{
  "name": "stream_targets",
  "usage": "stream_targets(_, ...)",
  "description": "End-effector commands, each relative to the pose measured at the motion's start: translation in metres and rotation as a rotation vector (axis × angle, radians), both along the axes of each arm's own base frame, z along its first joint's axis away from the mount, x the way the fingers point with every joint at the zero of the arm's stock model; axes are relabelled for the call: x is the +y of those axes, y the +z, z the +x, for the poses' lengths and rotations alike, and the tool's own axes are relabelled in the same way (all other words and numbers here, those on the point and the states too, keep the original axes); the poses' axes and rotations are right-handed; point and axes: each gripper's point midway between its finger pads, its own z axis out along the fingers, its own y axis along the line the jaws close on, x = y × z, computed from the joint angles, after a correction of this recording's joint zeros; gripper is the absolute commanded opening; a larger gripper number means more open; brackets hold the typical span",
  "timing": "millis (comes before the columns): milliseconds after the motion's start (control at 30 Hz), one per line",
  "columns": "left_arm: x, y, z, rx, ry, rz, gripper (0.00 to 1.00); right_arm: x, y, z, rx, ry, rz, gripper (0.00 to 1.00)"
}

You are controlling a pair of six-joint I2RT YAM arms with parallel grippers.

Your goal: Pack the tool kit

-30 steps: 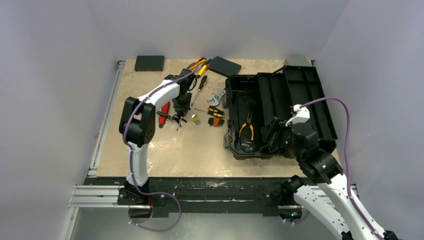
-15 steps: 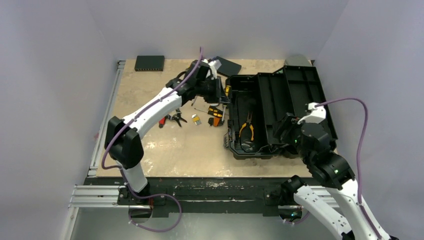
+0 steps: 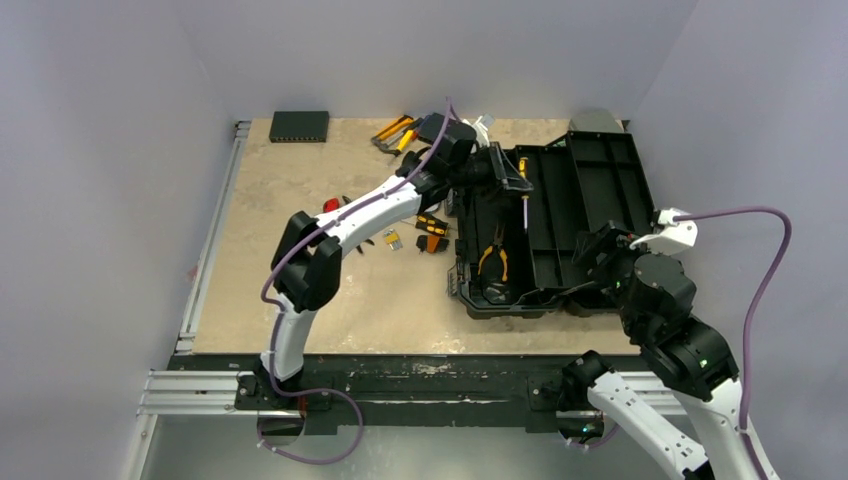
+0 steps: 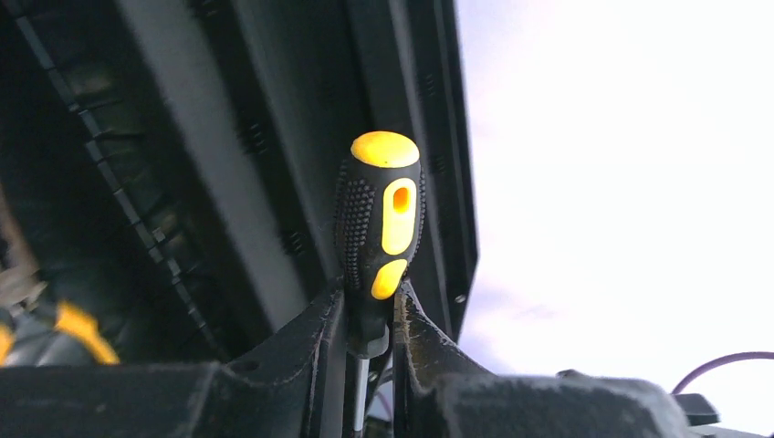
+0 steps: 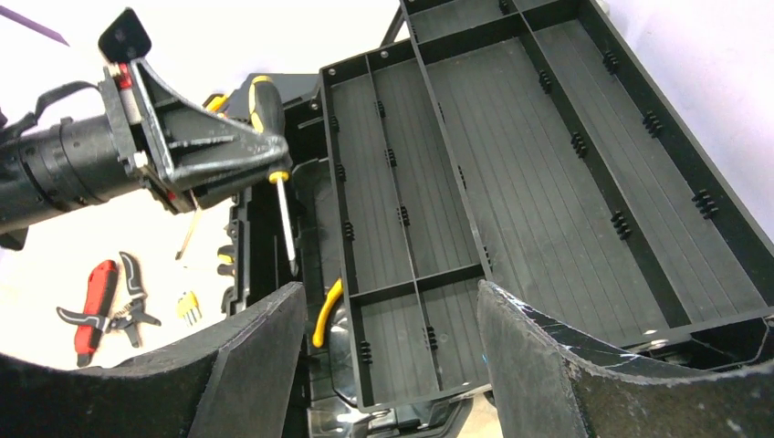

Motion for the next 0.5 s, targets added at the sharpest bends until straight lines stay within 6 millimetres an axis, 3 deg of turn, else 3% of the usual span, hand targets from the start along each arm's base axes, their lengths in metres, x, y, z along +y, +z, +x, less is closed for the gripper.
stream_targets(0,-0.030,0.069,0.013,-0.036,0.034,-0.224,0.00,-0.004,-0.001,0.001,-0.007,-0.024,-0.002,0.68)
stream_targets(233,-0.061,0.054,0.031,0.001,0.088,-0.228,0.00,-0.005,0.001,-0.001,-0.023,-0.029,0.006,0.68)
stream_targets(467,-0.076,0.019,0.046,0.044,0.161,-0.178,0.00,-0.007,0.007,-0.001,-0.039,-0.034,0.008,0.68)
